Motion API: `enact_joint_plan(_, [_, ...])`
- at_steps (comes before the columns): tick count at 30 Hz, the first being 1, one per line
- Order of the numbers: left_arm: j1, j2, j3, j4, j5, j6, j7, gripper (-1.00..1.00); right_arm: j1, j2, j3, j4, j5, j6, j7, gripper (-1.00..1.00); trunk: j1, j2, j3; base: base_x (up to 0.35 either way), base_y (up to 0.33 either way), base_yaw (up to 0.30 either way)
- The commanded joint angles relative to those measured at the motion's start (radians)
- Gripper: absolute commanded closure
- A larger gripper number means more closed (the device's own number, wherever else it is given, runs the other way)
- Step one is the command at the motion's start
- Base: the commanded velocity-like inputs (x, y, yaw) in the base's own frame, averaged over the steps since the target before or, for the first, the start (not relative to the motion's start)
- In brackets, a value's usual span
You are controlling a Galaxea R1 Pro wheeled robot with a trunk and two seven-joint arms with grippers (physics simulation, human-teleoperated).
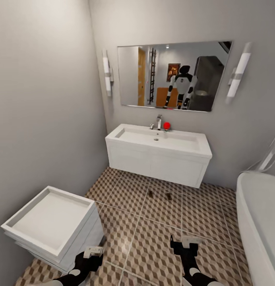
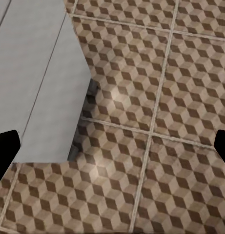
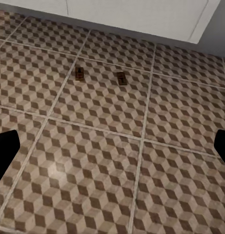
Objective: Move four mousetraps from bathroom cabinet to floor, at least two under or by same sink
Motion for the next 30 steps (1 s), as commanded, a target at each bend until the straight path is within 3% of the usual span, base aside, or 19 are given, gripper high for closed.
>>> enact_joint_plan(1, [-0.002,-0.001,-0.009,0.005,0.009,-0.007,0.001,-1.0,-0.001,0.0,0.009,0.001,-0.007,-0.003,-0.004,-1.0,0.001,-0.002,-0.003,0.0,0.0,0.215])
enact_joint_plan(8, [-0.002,-0.001,-0.009,0.005,0.009,-0.007,0.001,-1.0,-0.001,0.0,0.009,0.001,-0.007,-0.003,-0.004,-1.0,0.001,-0.002,-0.011,-0.102,0.0,0.215])
enact_joint_plan(30, [-0.002,-0.001,-0.009,0.005,0.009,-0.007,0.002,-1.0,-0.001,0.0,0.009,0.001,-0.007,-0.003,-0.01,-1.0,0.001,-0.002,-0.036,-0.323,0.001,0.215])
